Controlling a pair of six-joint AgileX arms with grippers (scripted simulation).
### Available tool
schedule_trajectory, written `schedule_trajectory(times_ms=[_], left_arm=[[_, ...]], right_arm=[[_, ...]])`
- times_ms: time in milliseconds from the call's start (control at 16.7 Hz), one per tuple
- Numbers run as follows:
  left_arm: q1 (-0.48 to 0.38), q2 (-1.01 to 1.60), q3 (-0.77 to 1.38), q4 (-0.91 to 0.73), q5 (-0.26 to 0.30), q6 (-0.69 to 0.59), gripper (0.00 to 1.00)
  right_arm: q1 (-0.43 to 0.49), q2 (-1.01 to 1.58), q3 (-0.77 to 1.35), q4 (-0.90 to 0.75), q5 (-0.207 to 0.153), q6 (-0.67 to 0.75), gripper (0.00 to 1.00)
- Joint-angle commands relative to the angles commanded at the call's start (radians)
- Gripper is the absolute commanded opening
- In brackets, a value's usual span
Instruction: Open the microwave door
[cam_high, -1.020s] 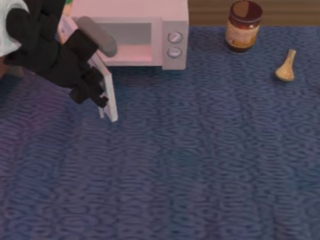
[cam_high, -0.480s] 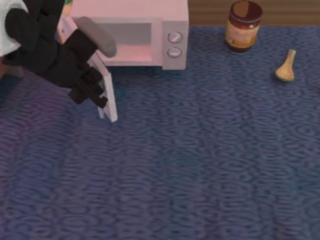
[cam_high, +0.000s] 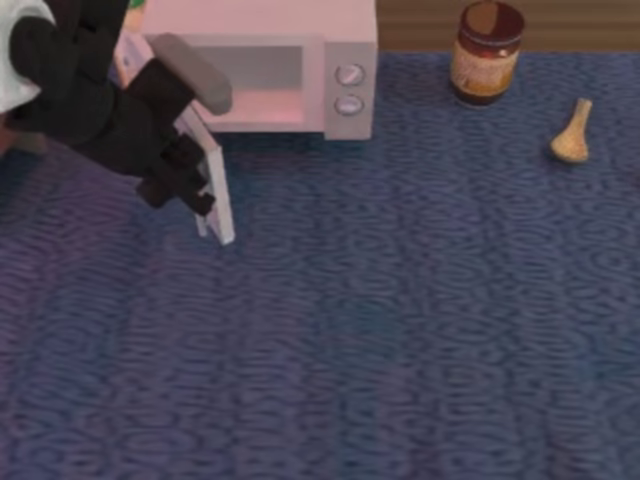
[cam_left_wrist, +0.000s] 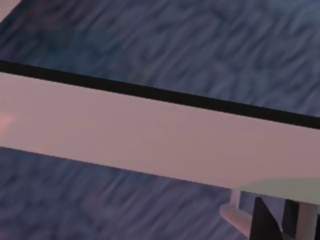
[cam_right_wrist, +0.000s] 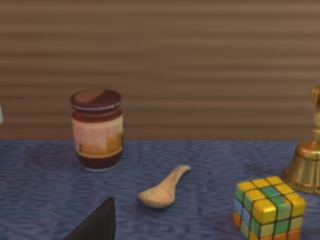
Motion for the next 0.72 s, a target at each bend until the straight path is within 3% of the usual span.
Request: schedule_trajectory(times_ms=[420, 720], left_arm=[[-0.001, 0.004, -0.002, -0.002, 0.004, 0.002, 0.00], [0.040, 0.002, 0.006, -0.038, 0.043, 0.106, 0.00]], right_arm=[[0.000, 0.000, 0.000, 0.000, 0.000, 0.000, 1.00], [0.000, 0.000, 0.000, 0.000, 0.000, 0.000, 1.00]])
